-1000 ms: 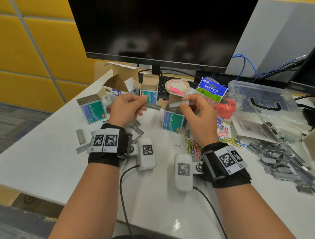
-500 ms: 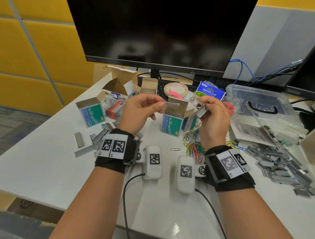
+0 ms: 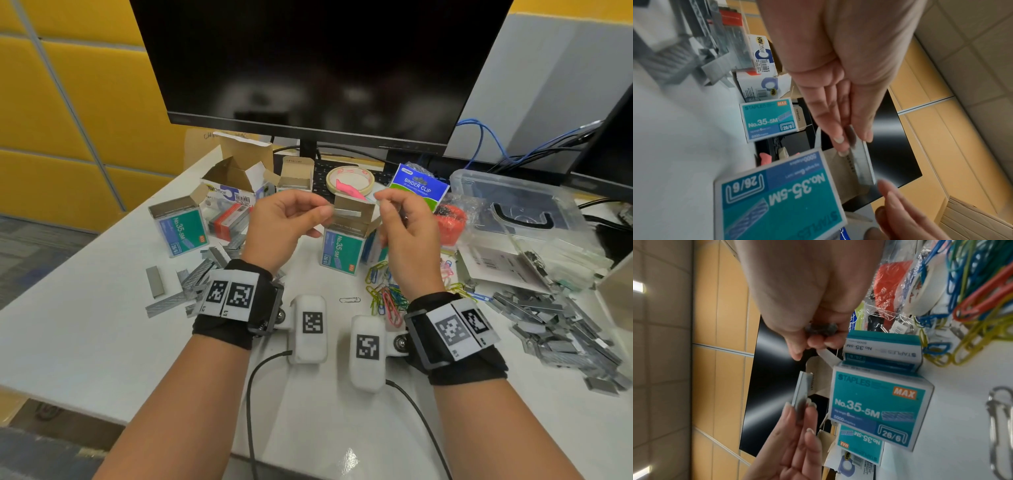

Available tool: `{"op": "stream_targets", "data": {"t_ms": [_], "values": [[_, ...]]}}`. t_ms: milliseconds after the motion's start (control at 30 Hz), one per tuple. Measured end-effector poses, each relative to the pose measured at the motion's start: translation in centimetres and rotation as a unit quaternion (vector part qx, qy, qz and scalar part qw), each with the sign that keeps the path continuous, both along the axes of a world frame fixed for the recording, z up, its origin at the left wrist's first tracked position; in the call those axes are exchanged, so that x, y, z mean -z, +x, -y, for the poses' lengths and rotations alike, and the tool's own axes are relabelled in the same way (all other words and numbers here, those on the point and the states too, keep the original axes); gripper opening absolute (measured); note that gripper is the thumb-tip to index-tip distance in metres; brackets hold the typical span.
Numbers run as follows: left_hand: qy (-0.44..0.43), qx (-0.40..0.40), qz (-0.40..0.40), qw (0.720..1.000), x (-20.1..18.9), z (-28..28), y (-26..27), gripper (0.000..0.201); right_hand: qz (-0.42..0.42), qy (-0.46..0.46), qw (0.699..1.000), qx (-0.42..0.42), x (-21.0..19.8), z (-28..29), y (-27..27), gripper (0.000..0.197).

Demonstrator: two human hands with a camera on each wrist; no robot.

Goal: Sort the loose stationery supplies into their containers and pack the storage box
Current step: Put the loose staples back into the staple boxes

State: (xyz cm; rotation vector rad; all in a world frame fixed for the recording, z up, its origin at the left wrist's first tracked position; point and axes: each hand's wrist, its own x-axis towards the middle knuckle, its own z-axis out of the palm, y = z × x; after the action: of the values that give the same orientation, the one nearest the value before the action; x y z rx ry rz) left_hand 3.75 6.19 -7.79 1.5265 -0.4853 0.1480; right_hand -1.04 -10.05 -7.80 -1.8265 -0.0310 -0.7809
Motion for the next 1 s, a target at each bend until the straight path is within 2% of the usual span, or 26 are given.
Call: {"op": "stream_targets", "data": {"t_ms": [200,333,500,600,667,800,1000], "values": [[0.016,0.000,0.019,1.000,-0.3,0.1,-0.5,0.010,-0.027,-0.168,0.985,0.029,-0.2,-0.2,-0.4,0.014],[0.035,0.006,0.004,0.999,-0.3,0.5,-0.5,0.012,-0.032,-0.196,0.977,0.080,-0.4,-0.1,-0.3,0.016],[0.119,-0.047,-0.018,0.992,0.2,0.5,0.2,0.026,-0.095,-0.228,0.962,0.112,-0.6,-0.2,-0.1,0.019],[0.200,-0.046,-0.021,0.978,0.8,0.6,0.5,0.022,-0.140,-0.272,0.944,0.124,-1.0,-0.7,0.0,0.021],[0.214,-0.047,-0.031,0.975,0.9,0.5,0.6,0.019,-0.161,-0.288,0.935,0.131,-1.3,-0.9,0.1,0.023],[0.204,-0.025,-0.059,0.977,0.6,0.7,0.4,0.019,-0.183,-0.302,0.924,0.146,-1.7,-1.3,0.6,0.024],[0.182,0.020,-0.078,0.980,0.4,0.8,0.2,0.019,-0.185,-0.228,0.941,0.169,-1.0,-1.4,1.0,0.014]]}}
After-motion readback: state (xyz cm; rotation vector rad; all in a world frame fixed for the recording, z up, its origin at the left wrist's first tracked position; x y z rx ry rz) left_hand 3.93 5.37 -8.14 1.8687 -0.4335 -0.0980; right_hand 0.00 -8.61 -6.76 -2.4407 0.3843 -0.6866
